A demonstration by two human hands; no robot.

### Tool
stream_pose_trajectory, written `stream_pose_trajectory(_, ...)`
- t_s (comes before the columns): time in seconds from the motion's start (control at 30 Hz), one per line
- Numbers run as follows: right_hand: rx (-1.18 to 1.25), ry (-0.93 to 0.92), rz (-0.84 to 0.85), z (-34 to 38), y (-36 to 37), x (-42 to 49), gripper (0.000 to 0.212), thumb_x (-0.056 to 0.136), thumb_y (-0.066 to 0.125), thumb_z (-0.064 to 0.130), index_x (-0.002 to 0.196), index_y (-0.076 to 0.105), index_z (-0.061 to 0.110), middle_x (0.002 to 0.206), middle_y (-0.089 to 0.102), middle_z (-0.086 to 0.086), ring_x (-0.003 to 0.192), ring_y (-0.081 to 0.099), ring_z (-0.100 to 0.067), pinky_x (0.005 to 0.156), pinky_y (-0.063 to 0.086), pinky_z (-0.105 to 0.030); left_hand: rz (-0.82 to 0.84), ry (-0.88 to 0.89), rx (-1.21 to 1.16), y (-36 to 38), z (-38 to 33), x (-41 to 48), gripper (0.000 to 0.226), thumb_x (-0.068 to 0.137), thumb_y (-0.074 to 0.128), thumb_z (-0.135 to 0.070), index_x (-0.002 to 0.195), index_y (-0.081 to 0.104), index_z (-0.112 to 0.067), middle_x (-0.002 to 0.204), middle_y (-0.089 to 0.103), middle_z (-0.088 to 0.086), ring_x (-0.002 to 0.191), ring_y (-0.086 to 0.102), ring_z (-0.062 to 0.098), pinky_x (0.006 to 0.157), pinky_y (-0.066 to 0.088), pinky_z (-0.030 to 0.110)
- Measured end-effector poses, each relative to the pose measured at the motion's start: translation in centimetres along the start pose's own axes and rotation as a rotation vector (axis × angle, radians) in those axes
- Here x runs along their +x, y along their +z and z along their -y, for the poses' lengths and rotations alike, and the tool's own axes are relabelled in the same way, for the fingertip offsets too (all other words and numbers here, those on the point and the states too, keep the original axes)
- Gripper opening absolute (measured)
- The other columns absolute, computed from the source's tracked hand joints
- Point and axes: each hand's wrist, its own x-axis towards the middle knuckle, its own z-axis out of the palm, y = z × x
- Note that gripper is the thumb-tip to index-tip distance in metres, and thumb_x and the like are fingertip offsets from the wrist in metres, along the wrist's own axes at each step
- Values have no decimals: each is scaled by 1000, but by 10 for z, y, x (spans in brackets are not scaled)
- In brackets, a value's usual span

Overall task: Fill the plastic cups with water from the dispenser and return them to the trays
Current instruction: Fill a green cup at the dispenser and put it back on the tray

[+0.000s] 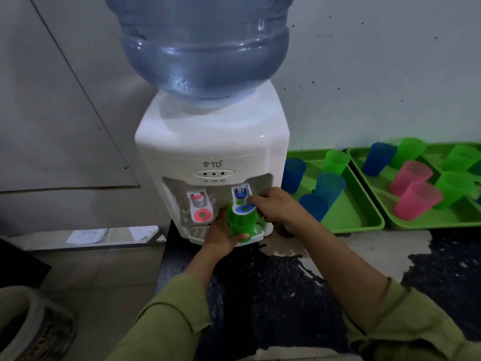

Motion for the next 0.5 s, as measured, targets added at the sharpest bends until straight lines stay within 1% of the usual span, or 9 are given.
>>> stream_pose_trajectory(0.07,-45,-19,-6,-1,0,2,32,86,58,31,62,52,10,63,50,-6,56,46,-17,53,35,-26,-3,9,7,0,-1,-1,80,60,86,-10,126,42,-7,127,55,10,116,53,22,95,44,32)
stream_pose_trajectory(0.1,-58,-23,-3,-3,0,4,32,85,59,30,61,51,11,63,49,-6,56,46,-17,53,35,-27,-4,9,11,-1,-1,-1,80,60,86,-10,126,41,-7,127,55,9,115,52,21,95,43,30)
stream_pose_trajectory(0.17,-92,-30,8,-7,-1,6,31,85,61,29,61,54,10,64,51,-5,57,47,-15,52,36,-27,-1,4,10,-1,-1,-1,77,60,85,-9,124,42,-7,125,56,9,115,53,22,95,44,32)
stream_pose_trajectory(0.23,-160,-46,4,-15,1,9,29,84,63,30,69,60,6,69,56,-7,63,51,-18,57,38,-28,3,-11,14,-1,0,-1,76,60,85,-9,122,42,-9,119,56,4,113,55,24,91,45,30)
stream_pose_trajectory(0.27,-195,-58,-11,-20,4,11,29,84,64,31,68,59,7,69,56,-7,66,52,-20,58,38,-28,2,-18,22,-1,0,-1,75,60,86,-10,121,42,-10,117,56,2,111,56,23,89,44,28)
stream_pose_trajectory(0.33,-243,-88,-69,-30,11,15,36,85,64,32,58,47,14,61,49,-3,67,49,-21,51,32,-26,-4,-12,52,0,0,1,76,60,86,-13,121,42,-11,119,56,2,111,56,22,90,44,27)
stream_pose_trajectory(0.4,-278,-121,-132,-34,21,20,42,86,62,33,56,37,18,61,46,-4,66,47,-23,52,28,-28,-2,-4,77,0,-1,0,76,61,86,-16,123,41,-11,124,56,5,113,54,22,95,45,33)
stream_pose_trajectory(0.5,-282,-166,-206,-37,29,26,39,87,60,33,59,38,16,61,46,-4,63,47,-26,55,29,-28,8,1,86,-1,-2,0,76,62,85,-18,124,41,-10,128,55,8,116,53,24,98,45,40)
